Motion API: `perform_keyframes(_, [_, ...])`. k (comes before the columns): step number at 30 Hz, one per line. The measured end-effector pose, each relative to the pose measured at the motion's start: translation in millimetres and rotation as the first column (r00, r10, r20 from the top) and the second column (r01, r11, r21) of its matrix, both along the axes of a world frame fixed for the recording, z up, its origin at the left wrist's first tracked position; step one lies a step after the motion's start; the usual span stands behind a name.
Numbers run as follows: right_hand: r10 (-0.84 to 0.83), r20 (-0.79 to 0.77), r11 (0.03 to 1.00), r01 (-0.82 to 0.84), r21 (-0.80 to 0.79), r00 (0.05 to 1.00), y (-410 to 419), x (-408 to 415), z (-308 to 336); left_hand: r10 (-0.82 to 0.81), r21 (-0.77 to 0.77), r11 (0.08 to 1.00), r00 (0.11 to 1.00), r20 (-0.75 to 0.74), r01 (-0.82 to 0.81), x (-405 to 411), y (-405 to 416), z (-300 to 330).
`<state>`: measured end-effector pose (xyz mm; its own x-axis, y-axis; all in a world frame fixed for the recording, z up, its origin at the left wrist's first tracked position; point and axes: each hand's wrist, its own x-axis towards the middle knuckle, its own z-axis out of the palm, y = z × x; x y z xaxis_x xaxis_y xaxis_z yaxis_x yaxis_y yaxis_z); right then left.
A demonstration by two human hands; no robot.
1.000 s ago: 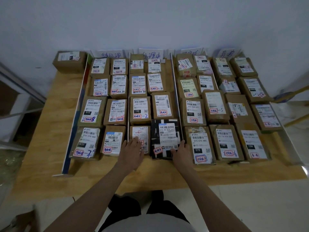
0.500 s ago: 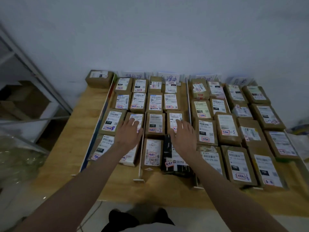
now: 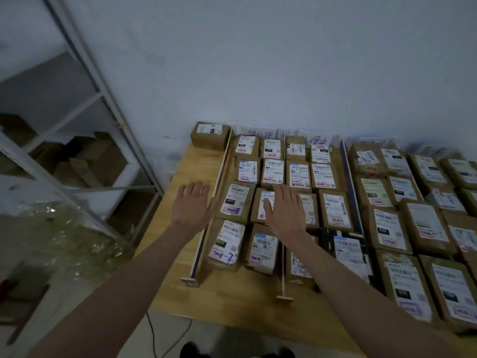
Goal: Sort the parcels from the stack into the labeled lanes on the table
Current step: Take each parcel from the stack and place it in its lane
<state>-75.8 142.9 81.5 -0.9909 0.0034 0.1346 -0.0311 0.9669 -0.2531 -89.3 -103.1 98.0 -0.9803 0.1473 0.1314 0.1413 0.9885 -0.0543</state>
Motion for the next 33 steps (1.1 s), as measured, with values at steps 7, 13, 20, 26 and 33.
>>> perform_keyframes(7, [-0.045, 0.008, 0.999, 0.045, -0.014, 0.999, -108.5, -16.7, -1.6, -0.026, 0.012, 1.000, 0.999, 0.032, 0.025, -28.0, -105.1, 1.2])
perform_keyframes(13, [-0.110, 0.048, 0.992, 0.113, -0.061, 0.993, -170.0, -31.1, -4.9, -0.049, 0.021, 0.999, 0.997, 0.054, 0.048, -54.2, -162.3, -3.4])
perform_keyframes(20, [-0.132, 0.056, 0.987, 0.137, -0.083, 0.990, -197.6, -74.7, -1.3, -0.053, 0.034, 0.998, 0.994, 0.093, 0.050, -109.5, -186.4, -12.8])
perform_keyframes(26, [-0.140, 0.071, 0.982, 0.148, -0.118, 0.988, -203.2, -143.1, -4.6, -0.049, 0.025, 0.999, 0.989, 0.140, 0.046, -176.5, -187.3, -20.4])
perform_keyframes(33, [-0.172, 0.110, 0.957, 0.193, -0.216, 0.979, -202.8, -267.6, -29.5, -0.045, 0.065, 0.997, 0.990, 0.137, 0.036, -294.6, -178.7, -37.1])
